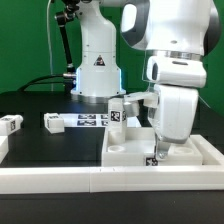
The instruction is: Assemble square table
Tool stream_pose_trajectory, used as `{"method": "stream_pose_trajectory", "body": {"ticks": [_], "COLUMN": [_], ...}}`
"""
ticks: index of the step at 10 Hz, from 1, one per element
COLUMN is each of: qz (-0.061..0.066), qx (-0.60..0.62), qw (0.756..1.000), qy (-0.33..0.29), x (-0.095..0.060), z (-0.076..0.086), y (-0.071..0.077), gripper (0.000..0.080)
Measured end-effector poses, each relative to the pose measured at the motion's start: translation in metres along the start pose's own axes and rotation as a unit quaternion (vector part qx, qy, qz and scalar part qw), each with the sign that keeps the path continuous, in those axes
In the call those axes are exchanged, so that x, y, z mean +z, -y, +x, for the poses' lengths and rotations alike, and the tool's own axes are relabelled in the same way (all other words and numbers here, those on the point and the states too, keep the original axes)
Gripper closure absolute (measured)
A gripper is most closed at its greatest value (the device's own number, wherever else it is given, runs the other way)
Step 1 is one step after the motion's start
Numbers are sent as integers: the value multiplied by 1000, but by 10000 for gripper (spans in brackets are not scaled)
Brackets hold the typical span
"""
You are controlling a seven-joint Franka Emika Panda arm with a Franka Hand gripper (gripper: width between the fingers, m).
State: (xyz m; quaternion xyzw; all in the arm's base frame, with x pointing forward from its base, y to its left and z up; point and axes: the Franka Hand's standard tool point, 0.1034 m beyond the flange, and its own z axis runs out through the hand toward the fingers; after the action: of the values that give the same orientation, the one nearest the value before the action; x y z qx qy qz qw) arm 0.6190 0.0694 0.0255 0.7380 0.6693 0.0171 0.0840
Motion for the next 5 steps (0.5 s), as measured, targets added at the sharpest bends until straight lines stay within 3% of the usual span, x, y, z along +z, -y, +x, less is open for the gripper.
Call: {"method": "stream_pose_trajectory", "body": {"ticks": [4, 5], "qz": [5, 6], "qx": [-16, -16], "qw": [1000, 1000], "qy": [10, 10], "x": [0, 0], "z": [3, 2], "y": [-2, -3], "gripper": [738, 558]}}
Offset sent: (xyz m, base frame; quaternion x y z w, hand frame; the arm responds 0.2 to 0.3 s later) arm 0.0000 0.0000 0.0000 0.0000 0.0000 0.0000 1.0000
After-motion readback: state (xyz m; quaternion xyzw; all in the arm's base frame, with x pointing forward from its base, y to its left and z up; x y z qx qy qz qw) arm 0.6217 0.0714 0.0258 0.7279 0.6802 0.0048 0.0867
